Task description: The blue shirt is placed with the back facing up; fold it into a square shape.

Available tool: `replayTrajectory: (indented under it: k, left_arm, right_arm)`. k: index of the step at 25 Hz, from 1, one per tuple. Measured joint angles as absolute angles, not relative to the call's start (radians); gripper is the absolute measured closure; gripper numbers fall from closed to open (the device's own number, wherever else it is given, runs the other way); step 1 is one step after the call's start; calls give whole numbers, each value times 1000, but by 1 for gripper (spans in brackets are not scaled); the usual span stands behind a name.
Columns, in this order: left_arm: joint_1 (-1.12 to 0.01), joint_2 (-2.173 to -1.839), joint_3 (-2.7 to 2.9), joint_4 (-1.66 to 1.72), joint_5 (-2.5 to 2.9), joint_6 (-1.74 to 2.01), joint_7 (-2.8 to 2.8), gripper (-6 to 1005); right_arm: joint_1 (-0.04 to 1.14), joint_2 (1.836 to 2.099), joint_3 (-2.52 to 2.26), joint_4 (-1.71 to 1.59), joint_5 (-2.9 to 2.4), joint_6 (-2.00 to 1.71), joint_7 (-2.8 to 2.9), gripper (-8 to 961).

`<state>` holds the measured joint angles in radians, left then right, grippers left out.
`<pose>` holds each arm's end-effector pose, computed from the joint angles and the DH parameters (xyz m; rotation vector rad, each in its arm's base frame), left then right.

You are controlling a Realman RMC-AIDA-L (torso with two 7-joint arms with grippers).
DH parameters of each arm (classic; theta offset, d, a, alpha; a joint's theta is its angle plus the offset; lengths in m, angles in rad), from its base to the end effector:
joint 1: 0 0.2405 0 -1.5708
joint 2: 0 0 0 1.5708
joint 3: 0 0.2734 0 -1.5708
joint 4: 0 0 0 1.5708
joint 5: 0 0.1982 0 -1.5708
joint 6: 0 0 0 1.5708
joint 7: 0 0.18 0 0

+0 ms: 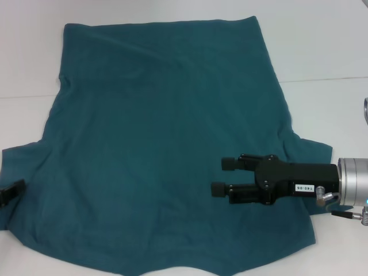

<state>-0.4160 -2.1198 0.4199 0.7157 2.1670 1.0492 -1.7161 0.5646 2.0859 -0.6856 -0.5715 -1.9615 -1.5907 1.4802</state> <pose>-0.3882 0.3551 0.0052 -1.9295 -1.2667 -0.4319 0.2350 0.3370 -0.0527 -2.7470 0.8121 0.8557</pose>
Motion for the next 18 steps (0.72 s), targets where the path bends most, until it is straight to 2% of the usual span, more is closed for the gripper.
replayTrajectory:
  k: [8, 13, 18]
  left_arm:
    - [-419, -2120, 420, 723, 2175, 1049, -1722, 557]
    - [-419, -2120, 420, 731, 2175, 1049, -1723, 804]
    - [-419, -2118, 419, 754, 2177, 1038, -1723, 996]
  right_arm:
    - [563, 2086, -686, -569, -1955, -1589, 1480, 39]
    - [561, 2086, -686, -569, -1951, -1589, 1480, 38]
    - [558, 2086, -686, -562, -1941, -1582, 1477, 44]
